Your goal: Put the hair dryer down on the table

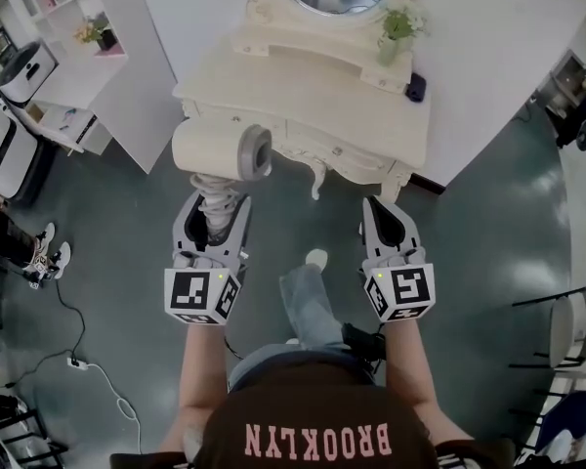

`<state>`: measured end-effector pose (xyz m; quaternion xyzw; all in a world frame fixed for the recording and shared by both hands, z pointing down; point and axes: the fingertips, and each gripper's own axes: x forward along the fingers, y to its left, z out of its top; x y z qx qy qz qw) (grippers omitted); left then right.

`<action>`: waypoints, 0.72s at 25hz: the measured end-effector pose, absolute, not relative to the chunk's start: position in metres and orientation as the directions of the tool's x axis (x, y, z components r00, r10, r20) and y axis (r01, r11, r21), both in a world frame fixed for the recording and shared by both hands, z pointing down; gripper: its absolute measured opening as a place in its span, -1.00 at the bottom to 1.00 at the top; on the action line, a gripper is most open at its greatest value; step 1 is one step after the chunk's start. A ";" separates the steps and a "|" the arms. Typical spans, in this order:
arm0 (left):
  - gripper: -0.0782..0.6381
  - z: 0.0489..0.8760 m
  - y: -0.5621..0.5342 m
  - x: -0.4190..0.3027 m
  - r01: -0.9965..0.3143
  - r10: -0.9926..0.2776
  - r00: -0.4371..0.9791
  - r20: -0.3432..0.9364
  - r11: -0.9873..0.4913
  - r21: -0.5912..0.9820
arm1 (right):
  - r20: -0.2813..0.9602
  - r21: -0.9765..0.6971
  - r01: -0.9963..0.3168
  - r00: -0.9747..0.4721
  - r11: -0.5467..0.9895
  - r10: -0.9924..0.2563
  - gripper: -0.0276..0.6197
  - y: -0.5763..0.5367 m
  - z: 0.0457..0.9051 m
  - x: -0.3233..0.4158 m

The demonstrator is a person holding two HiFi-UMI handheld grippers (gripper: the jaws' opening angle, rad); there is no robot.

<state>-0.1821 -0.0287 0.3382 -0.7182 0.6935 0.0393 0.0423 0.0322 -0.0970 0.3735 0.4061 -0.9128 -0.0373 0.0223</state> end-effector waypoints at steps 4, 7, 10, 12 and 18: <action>-0.03 0.341 -0.093 -0.196 -1.000 -0.993 0.026 -0.115 -0.026 0.001 | 0.023 0.089 -0.728 -0.681 0.680 -0.732 -0.92 -0.161 0.378 0.015; -0.03 0.341 -0.147 -0.204 -1.000 -0.995 0.024 -0.100 -0.025 0.004 | 0.028 0.089 -0.720 -0.689 0.688 -0.724 -0.92 -0.214 0.374 0.002; -0.04 0.339 -0.200 -0.211 -0.999 -0.995 0.034 -0.093 -0.034 -0.002 | 0.025 0.089 -0.721 -0.688 0.687 -0.725 -0.92 -0.267 0.369 -0.008; -0.03 0.338 -0.235 -0.215 -0.999 -0.995 0.038 -0.089 -0.038 -0.004 | 0.021 0.085 -0.725 -0.685 0.684 -0.729 -0.92 -0.301 0.368 -0.014; -0.03 0.339 -0.325 -0.226 -0.999 -0.996 0.049 -0.074 -0.049 0.001 | 0.014 0.079 -0.740 -0.669 0.668 -0.743 -0.92 -0.389 0.362 -0.025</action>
